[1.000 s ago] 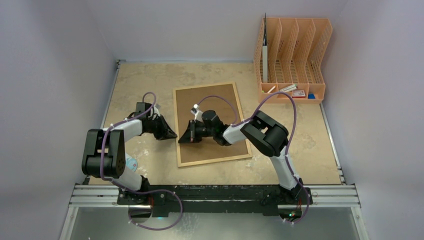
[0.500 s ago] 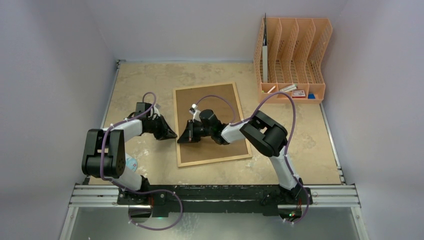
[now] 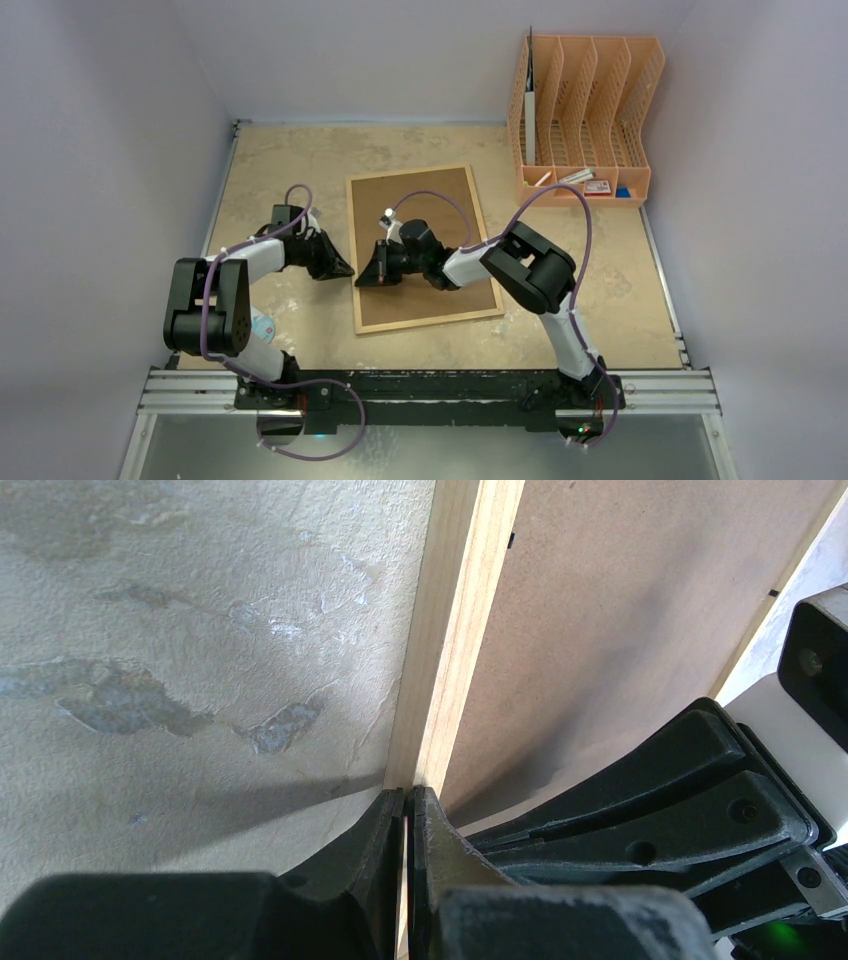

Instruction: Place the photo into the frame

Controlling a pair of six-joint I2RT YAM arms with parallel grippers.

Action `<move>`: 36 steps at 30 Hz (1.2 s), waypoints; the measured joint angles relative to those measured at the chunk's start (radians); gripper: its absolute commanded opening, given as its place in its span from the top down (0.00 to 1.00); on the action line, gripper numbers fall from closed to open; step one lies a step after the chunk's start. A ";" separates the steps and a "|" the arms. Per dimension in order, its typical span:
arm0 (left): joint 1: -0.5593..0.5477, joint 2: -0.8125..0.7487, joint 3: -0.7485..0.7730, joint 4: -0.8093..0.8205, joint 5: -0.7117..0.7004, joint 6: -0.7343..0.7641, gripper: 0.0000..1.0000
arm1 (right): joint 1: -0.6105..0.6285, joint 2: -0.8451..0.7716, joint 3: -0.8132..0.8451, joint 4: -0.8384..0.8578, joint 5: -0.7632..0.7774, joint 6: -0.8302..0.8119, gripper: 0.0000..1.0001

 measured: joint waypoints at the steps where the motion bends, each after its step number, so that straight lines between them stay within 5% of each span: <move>1: 0.000 0.000 0.000 0.000 0.000 0.000 1.00 | 0.000 0.000 -0.001 0.002 0.000 0.000 1.00; 36: 0.000 0.000 0.000 0.000 -0.001 0.000 1.00 | -0.022 0.020 -0.044 0.090 -0.031 0.015 1.00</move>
